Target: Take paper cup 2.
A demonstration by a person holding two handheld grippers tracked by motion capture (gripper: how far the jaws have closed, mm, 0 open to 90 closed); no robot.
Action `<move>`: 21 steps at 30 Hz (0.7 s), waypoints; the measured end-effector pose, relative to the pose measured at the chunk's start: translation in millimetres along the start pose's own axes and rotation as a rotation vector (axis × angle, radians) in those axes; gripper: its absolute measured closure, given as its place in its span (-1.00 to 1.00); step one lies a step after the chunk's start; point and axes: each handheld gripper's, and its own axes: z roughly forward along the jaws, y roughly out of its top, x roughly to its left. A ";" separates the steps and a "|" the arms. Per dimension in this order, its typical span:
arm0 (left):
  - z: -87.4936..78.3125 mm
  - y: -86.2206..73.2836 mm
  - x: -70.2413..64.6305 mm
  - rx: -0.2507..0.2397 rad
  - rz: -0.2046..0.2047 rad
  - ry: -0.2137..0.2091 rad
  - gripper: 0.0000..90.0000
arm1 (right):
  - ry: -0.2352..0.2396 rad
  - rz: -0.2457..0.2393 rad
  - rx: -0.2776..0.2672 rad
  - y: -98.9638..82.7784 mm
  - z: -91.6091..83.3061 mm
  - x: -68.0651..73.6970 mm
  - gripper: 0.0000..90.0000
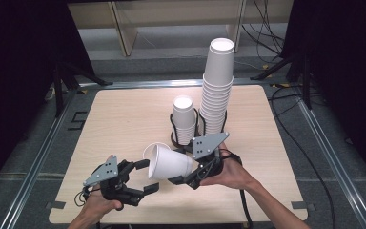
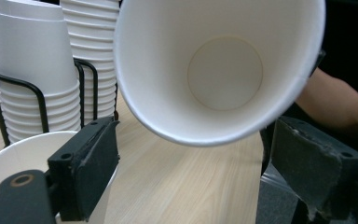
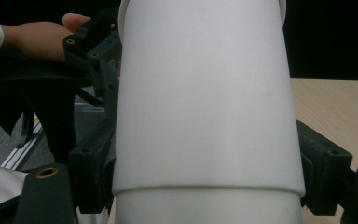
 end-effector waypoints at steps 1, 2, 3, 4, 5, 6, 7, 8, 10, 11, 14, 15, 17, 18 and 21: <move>0.9 0.0 1.3 -0.021 -0.013 -0.023 -0.67 | 0.008 0.001 -0.003 -0.1 0.2 0.1 -0.49; 1.0 -0.1 2.1 -0.028 -0.016 -0.033 -0.67 | 0.006 0.001 -0.002 -0.2 0.4 0.7 -0.49; 1.0 0.1 2.2 -0.032 -0.024 -0.034 -0.67 | 0.010 0.000 -0.004 -0.2 0.7 0.5 -0.49; 1.1 0.2 2.5 -0.034 -0.027 -0.043 -0.67 | 0.018 0.003 0.001 -0.3 1.2 0.8 -0.49; 1.1 0.3 2.7 -0.035 -0.027 -0.046 -0.67 | 0.016 -0.002 0.004 -0.4 1.6 0.8 -0.49; 1.1 0.4 2.9 -0.035 -0.027 -0.046 -0.67 | 0.017 -0.004 0.000 -0.8 2.6 1.0 -0.49; 1.3 0.4 3.0 -0.036 -0.028 -0.051 -0.67 | 0.025 0.000 0.005 -1.2 3.4 1.4 -0.49; 0.6 0.7 2.7 -0.024 -0.027 -0.045 -0.68 | 0.032 0.008 0.013 -2.0 4.9 2.4 -0.49; 0.1 0.9 2.6 -0.011 -0.026 -0.039 -0.71 | 0.037 0.012 0.012 -3.4 7.0 2.7 -0.49; 0.3 0.8 2.4 -0.011 -0.024 -0.041 -0.71 | 0.034 -0.004 0.014 -4.0 7.8 1.8 -0.49; 1.6 0.5 1.5 -0.014 -0.024 -0.045 -0.73 | 0.047 0.012 0.021 -6.4 10.8 3.0 -0.49; 2.0 0.5 1.5 -0.014 -0.023 -0.044 -0.76 | 0.053 0.013 0.025 -7.0 11.6 3.2 -0.49; 3.1 0.6 1.7 -0.014 -0.023 -0.043 -0.84 | 0.059 0.008 0.027 -8.1 14.3 3.9 -0.49; 3.2 0.6 1.5 -0.013 -0.023 -0.042 -0.88 | 0.056 -0.007 0.026 -8.1 15.2 3.6 -0.49; 4.0 0.8 1.0 -0.013 -0.019 -0.040 -0.93 | 0.068 -0.004 0.030 -8.6 17.6 5.2 -0.49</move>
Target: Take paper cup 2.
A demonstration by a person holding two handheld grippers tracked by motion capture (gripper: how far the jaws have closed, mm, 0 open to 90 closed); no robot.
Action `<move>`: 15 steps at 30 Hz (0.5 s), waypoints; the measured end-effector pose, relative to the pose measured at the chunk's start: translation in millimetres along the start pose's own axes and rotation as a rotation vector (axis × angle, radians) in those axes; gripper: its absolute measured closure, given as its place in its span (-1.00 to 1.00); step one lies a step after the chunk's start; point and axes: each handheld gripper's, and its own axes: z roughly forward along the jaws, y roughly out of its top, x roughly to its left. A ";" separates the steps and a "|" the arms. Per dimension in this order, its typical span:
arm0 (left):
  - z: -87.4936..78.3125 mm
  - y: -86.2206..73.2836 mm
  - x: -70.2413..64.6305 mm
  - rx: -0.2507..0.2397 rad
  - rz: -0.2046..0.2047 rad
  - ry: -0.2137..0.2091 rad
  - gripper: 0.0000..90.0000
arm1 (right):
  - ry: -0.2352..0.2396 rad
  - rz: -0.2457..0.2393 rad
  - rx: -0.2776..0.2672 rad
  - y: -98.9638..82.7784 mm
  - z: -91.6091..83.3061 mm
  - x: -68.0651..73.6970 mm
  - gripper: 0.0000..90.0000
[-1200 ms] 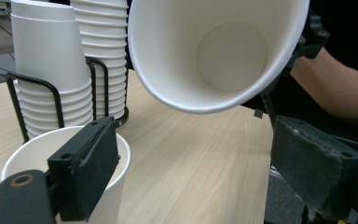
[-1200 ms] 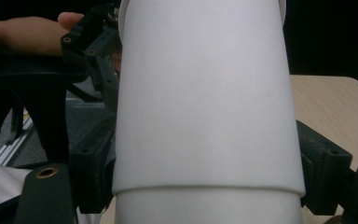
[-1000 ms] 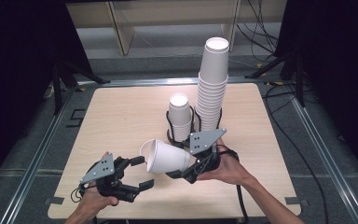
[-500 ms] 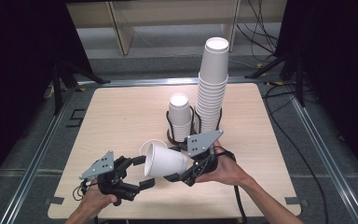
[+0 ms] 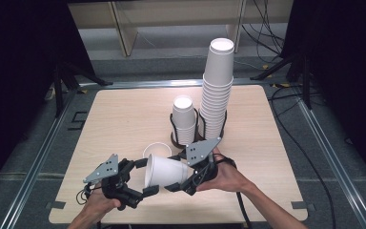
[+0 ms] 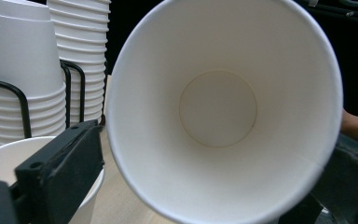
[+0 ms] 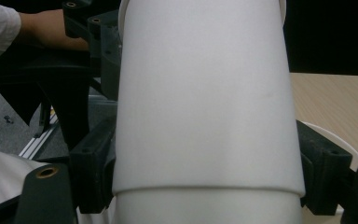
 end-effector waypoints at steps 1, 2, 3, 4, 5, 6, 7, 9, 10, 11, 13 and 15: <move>0.7 -0.2 -0.2 -0.008 0.002 -0.005 -0.93 | 0.006 0.011 0.010 -0.1 0.8 0.8 -0.49; 0.3 0.1 -0.5 -0.004 0.008 -0.005 -0.92 | -0.002 -0.008 0.005 0.0 1.4 -0.2 -0.49; 0.0 0.6 -1.1 0.000 0.016 0.001 -0.91 | 0.004 -0.004 0.007 -0.4 2.1 -0.1 -0.49; -0.1 0.8 -1.2 0.003 0.024 0.004 -0.90 | 0.005 -0.002 0.009 -0.9 3.3 0.2 -0.49; 0.0 0.8 -1.5 0.002 0.027 0.002 -0.90 | 0.009 0.000 0.013 -1.2 3.9 0.4 -0.49; 0.2 0.8 -1.8 0.000 0.026 0.000 -0.90 | 0.011 0.001 0.013 -2.0 5.0 0.6 -0.49; 0.6 0.8 -2.0 -0.003 0.026 -0.001 -0.88 | 0.014 -0.003 0.017 -2.5 5.9 0.6 -0.49; -0.1 0.7 -1.9 -0.005 0.039 -0.005 -0.87 | 0.022 0.000 0.023 -3.5 7.7 0.8 -0.49; -0.1 0.7 -2.0 -0.014 0.039 -0.009 -0.85 | 0.020 -0.002 0.020 -4.0 8.8 0.8 -0.49; -0.8 1.0 -2.3 -0.015 0.042 -0.008 -0.84 | 0.024 0.001 0.022 -4.4 9.4 1.0 -0.49; -1.4 1.1 -2.5 -0.018 0.043 -0.007 -0.83 | 0.025 0.001 0.022 -4.9 10.5 0.9 -0.49; -1.6 1.1 -2.4 -0.017 0.045 -0.005 -0.82 | 0.025 0.002 0.022 -5.3 11.2 0.9 -0.49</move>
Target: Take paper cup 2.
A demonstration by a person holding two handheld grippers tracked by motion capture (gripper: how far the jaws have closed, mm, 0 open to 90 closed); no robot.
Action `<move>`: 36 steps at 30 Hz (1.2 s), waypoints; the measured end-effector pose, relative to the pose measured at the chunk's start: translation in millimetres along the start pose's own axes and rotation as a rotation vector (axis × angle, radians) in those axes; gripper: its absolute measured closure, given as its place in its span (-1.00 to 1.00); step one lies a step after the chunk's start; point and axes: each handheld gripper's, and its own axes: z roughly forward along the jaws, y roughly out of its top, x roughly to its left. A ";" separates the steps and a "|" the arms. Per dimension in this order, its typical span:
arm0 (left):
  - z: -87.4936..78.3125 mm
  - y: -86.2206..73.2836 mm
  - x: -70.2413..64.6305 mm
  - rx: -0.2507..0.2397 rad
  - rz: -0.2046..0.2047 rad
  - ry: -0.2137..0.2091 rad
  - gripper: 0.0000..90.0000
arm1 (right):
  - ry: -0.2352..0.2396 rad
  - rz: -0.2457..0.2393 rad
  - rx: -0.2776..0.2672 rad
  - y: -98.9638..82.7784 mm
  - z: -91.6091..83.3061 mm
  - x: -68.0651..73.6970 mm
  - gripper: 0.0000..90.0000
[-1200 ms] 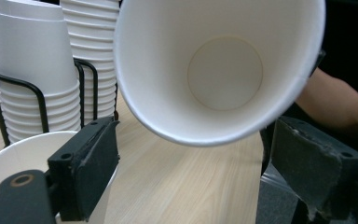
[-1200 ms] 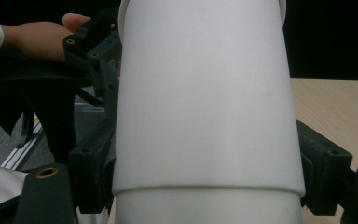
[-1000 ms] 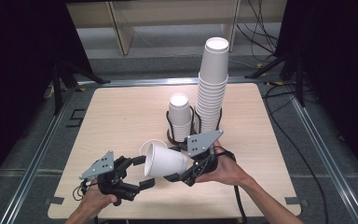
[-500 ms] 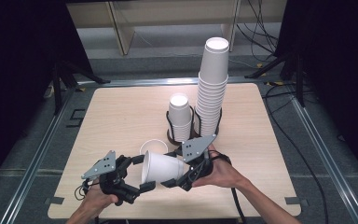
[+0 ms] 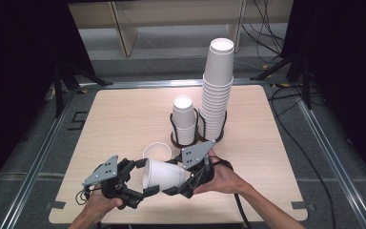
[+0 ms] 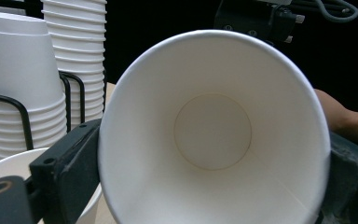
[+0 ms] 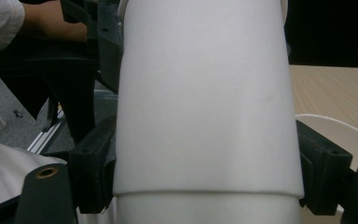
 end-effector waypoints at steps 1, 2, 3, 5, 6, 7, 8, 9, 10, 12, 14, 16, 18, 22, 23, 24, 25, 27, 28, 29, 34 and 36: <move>-0.1 0.1 0.0 0.004 0.004 0.002 -0.82 | 0.001 0.001 0.000 -0.1 0.1 -0.1 -0.49; -0.3 0.2 0.1 0.003 0.007 0.001 -0.81 | -0.001 -0.004 0.000 -0.1 0.1 -0.4 -0.49; -0.2 0.4 0.2 0.003 0.006 -0.002 -0.80 | -0.004 -0.006 -0.001 -0.3 0.0 -0.3 -0.49; -0.9 0.8 0.9 0.009 0.013 -0.005 -0.78 | -0.004 -0.007 0.001 -0.6 0.3 -0.2 -0.49; -0.9 0.8 0.8 0.008 0.017 -0.005 -0.78 | 0.000 -0.003 -0.002 -1.0 0.6 -0.2 -0.49; -1.0 0.8 0.7 0.012 0.023 -0.003 -0.77 | 0.001 0.000 -0.002 -1.4 0.8 -0.3 -0.49; -1.0 1.0 0.6 0.017 0.027 -0.002 -0.76 | 0.002 -0.003 0.001 -1.7 1.0 -0.7 -0.49; -1.2 1.3 0.9 0.029 0.036 -0.003 -0.76 | 0.000 -0.008 0.006 -1.7 1.1 -0.8 -0.49; -1.4 1.9 0.7 0.040 0.042 0.000 -0.75 | 0.006 0.009 0.015 -2.0 2.0 0.5 -0.49; -1.5 3.2 -0.3 0.059 0.052 0.003 -0.75 | 0.003 -0.002 0.025 -1.9 2.8 -0.3 -0.49; -0.6 4.0 -1.2 0.068 0.062 0.012 -0.74 | 0.002 0.010 0.040 -2.0 4.1 0.9 -0.50; -0.7 5.1 -1.9 0.088 0.081 0.018 -0.74 | 0.000 0.012 0.055 -1.8 5.0 1.1 -0.52; -1.5 5.5 -1.8 0.108 0.087 0.025 -0.73 | -0.014 0.014 0.079 -1.3 5.0 1.0 -0.60; -3.6 5.2 -1.0 0.141 0.089 0.040 -0.73 | -0.054 0.001 0.085 1.6 -1.9 0.4 -0.65; -3.3 5.3 -0.8 0.149 0.098 0.048 -0.73 | -0.067 -0.006 0.095 2.8 -4.3 0.9 -0.65; -4.3 6.2 -1.0 0.163 0.103 0.050 -0.73 | -0.079 -0.007 0.103 3.8 -6.6 1.6 -0.65; -4.7 6.6 -1.4 0.163 0.103 0.048 -0.73 | -0.090 -0.004 0.107 4.9 -9.2 1.9 -0.66; -3.3 7.5 -2.6 0.169 0.115 0.044 -0.73 | -0.095 0.009 0.119 6.7 -13.4 3.5 -0.66; -3.9 8.9 -4.0 0.201 0.129 0.058 -0.73 | -0.110 0.000 0.126 7.8 -15.3 4.3 -0.66; -3.5 9.7 -4.5 0.217 0.145 0.061 -0.73 | -0.113 0.000 0.132 9.2 -17.0 5.3 -0.66; -1.6 14.5 -8.2 0.308 0.191 0.096 -0.73 | -0.131 -0.010 0.186 12.5 -18.4 10.0 -0.66; -0.3 16.3 -8.2 0.344 0.212 0.098 -0.73 | -0.131 -0.020 0.205 12.2 -15.6 11.4 -0.66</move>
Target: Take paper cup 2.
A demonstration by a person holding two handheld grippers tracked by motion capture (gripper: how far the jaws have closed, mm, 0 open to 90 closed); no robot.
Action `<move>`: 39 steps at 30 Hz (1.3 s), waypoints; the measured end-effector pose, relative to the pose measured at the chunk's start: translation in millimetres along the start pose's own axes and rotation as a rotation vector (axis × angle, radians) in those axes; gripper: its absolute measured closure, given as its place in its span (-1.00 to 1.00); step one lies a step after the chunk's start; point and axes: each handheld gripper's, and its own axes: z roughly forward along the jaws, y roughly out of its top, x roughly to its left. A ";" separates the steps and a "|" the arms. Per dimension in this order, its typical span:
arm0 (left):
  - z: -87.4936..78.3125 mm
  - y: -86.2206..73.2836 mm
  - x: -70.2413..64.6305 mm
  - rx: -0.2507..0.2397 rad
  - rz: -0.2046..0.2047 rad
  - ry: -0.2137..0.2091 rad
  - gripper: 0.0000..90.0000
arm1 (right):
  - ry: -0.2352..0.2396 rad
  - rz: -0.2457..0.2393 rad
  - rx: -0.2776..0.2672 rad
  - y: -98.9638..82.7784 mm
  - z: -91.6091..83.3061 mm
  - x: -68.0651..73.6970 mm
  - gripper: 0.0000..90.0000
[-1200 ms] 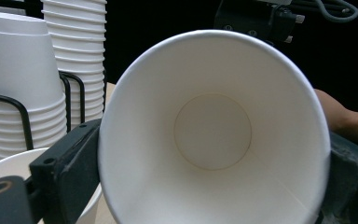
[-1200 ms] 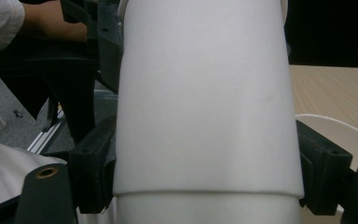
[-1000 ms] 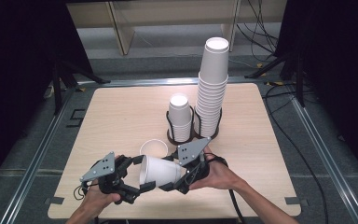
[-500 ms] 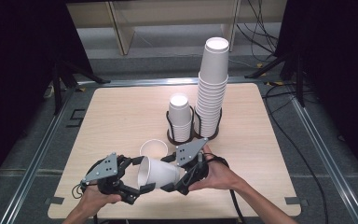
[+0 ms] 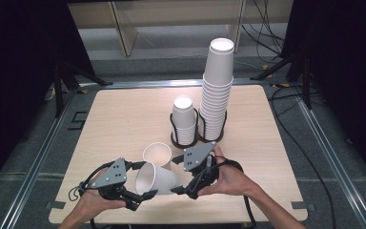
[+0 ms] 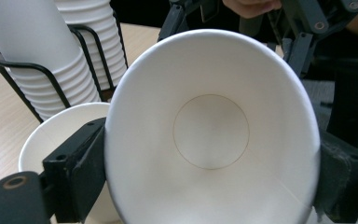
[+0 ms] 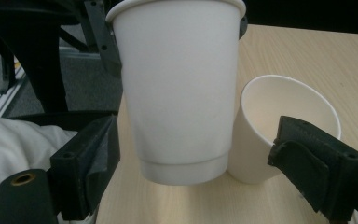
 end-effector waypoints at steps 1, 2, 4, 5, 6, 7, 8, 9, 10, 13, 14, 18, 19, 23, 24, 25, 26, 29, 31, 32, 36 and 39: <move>-0.5 1.9 -1.1 0.025 0.009 0.015 -0.73 | -0.002 -0.006 0.007 0.3 1.8 0.4 -0.66; -0.6 2.9 -1.0 0.036 0.018 0.012 -0.73 | 0.000 -0.005 0.022 0.4 3.8 1.1 -0.66; 0.1 4.4 -2.0 0.039 0.022 0.011 -0.73 | 0.001 -0.012 0.038 0.8 7.7 2.1 -0.66; -0.1 5.5 -2.6 0.053 0.029 0.011 -0.73 | -0.002 -0.013 0.043 0.8 9.5 2.3 -0.66; -0.3 6.2 -2.2 0.063 0.041 0.010 -0.73 | 0.004 -0.022 0.050 1.1 12.2 2.7 -0.66; -0.4 7.0 -2.6 0.070 0.045 0.010 -0.73 | 0.004 -0.018 0.051 1.3 13.9 3.3 -0.66; -0.8 8.1 -2.7 0.086 0.051 0.017 -0.73 | 0.011 -0.022 0.055 1.5 16.0 3.4 -0.66; -0.1 8.5 -2.6 0.081 0.051 0.015 -0.73 | 0.010 -0.025 0.064 2.1 18.2 4.4 -0.66; -0.5 9.3 -2.6 0.088 0.055 0.017 -0.73 | 0.010 -0.029 0.065 2.6 19.9 4.8 -0.65; -0.6 13.2 -3.4 0.104 0.072 0.017 -0.73 | 0.008 -0.042 0.065 4.4 23.5 5.1 -0.66; -0.1 14.3 -3.9 0.107 0.076 0.015 -0.73 | 0.008 -0.043 0.067 4.6 24.5 4.9 -0.65; 0.7 18.1 -3.5 0.126 0.089 0.015 -0.73 | 0.017 -0.044 0.071 5.0 28.3 5.4 -0.65; 1.4 18.7 -3.7 0.124 0.088 0.014 -0.73 | 0.021 -0.032 0.072 4.9 29.2 6.1 -0.65; 3.6 21.3 -3.9 0.142 0.107 0.008 -0.73 | 0.029 -0.026 0.071 4.3 33.5 5.9 -0.65; 4.5 21.4 -4.4 0.136 0.101 0.006 -0.73 | 0.028 -0.025 0.075 4.3 34.1 5.9 -0.65; 4.8 21.7 -4.5 0.139 0.103 0.002 -0.73 | 0.027 -0.027 0.074 4.4 35.1 5.9 -0.65; 5.1 22.1 -4.9 0.142 0.103 0.001 -0.73 | 0.024 -0.035 0.067 4.9 35.5 5.2 -0.65; 6.9 22.5 -5.7 0.138 0.108 -0.013 -0.73 | 0.026 -0.043 0.069 5.4 38.4 4.6 -0.64; 7.0 23.0 -6.4 0.137 0.109 -0.006 -0.73 | 0.038 -0.036 0.072 5.6 39.8 4.9 -0.62; 6.5 23.5 -6.4 0.142 0.109 -0.006 -0.73 | 0.038 -0.036 0.072 5.8 40.0 5.0 -0.62; 6.3 23.2 -6.3 0.132 0.110 -0.006 -0.73 | 0.045 -0.029 0.066 5.0 40.7 4.0 -0.56; 6.8 22.6 -6.2 0.131 0.109 -0.007 -0.74 | 0.053 -0.013 0.056 3.6 41.6 2.9 -0.54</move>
